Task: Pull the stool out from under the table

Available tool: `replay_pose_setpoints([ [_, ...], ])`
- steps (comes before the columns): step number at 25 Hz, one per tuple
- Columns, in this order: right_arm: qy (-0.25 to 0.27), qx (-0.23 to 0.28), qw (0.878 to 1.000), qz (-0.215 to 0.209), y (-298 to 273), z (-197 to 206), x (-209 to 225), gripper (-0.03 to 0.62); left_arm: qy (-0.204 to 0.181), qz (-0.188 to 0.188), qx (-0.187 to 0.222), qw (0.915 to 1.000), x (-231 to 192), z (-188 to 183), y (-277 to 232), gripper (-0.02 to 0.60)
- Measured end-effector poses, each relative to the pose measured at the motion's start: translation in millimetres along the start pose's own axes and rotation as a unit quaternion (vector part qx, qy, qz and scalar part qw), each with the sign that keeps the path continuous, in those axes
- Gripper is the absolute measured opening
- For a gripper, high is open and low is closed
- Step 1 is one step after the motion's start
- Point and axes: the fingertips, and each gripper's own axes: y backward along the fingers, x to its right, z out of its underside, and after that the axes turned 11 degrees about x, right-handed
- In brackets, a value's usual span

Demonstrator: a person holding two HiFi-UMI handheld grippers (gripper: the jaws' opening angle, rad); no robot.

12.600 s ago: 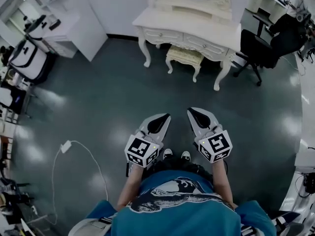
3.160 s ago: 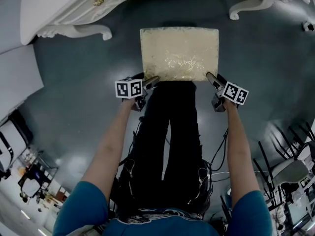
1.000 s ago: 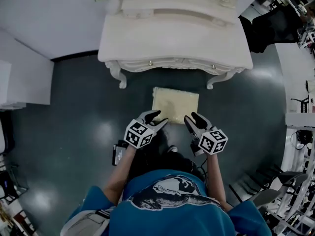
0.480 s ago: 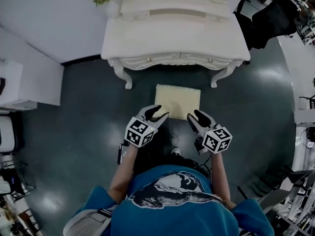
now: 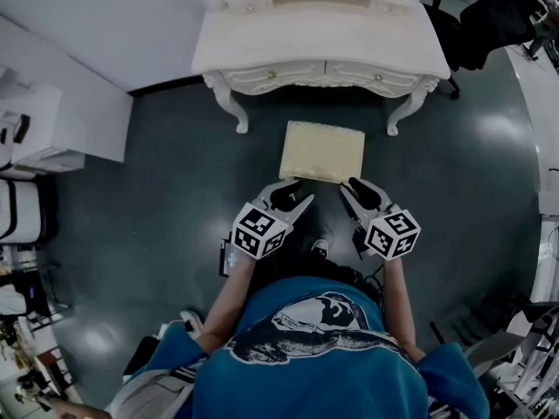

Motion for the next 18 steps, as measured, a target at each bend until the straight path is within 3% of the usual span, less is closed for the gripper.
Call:
replay_pose_setpoints([
  [11, 0.038, 0.010, 0.999, -0.025, 48, 18, -45, 0.052, -0.029, -0.023, 0.016, 0.9992, 55, 8, 33, 0.014],
  [18, 0.049, 0.020, 0.998, -0.030, 62, 22, -57, 0.003, -0.037, -0.010, 0.018, 0.9991, 79, 15, 41, 0.012],
])
